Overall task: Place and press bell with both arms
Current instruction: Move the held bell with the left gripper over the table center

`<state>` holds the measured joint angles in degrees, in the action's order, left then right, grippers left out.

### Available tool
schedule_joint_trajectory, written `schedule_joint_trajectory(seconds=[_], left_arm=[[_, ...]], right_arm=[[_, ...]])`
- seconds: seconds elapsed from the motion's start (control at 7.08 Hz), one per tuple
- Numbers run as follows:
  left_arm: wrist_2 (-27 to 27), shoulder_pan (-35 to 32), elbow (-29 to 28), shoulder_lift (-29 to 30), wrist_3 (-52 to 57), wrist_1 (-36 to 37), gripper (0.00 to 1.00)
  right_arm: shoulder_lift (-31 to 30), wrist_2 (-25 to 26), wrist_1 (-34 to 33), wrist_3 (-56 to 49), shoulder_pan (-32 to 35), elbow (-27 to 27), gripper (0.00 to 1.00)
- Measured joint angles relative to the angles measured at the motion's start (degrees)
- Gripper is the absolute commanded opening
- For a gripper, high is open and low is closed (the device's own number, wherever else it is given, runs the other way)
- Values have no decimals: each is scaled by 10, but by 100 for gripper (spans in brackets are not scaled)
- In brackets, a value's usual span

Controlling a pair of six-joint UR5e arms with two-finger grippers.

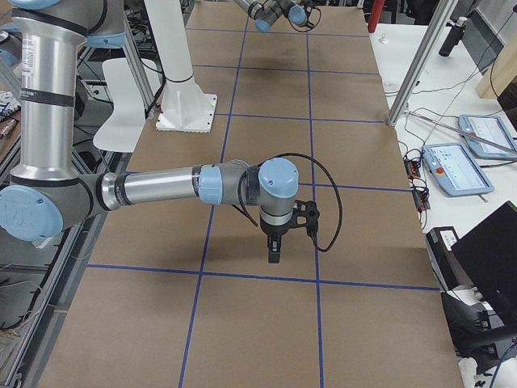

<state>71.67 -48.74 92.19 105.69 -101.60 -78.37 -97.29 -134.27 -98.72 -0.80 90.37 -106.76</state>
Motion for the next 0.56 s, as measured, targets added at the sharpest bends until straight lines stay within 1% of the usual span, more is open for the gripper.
schedule_joint_trajectory(seconds=[0.14,0.56], left_arm=[[-19,8,-12,26,30,-59,0],[-64,85,-17,126,86,-149,0]], right_arm=[[0,0,0,1,0,2,100],[4,1,0,2,-1,11,100]])
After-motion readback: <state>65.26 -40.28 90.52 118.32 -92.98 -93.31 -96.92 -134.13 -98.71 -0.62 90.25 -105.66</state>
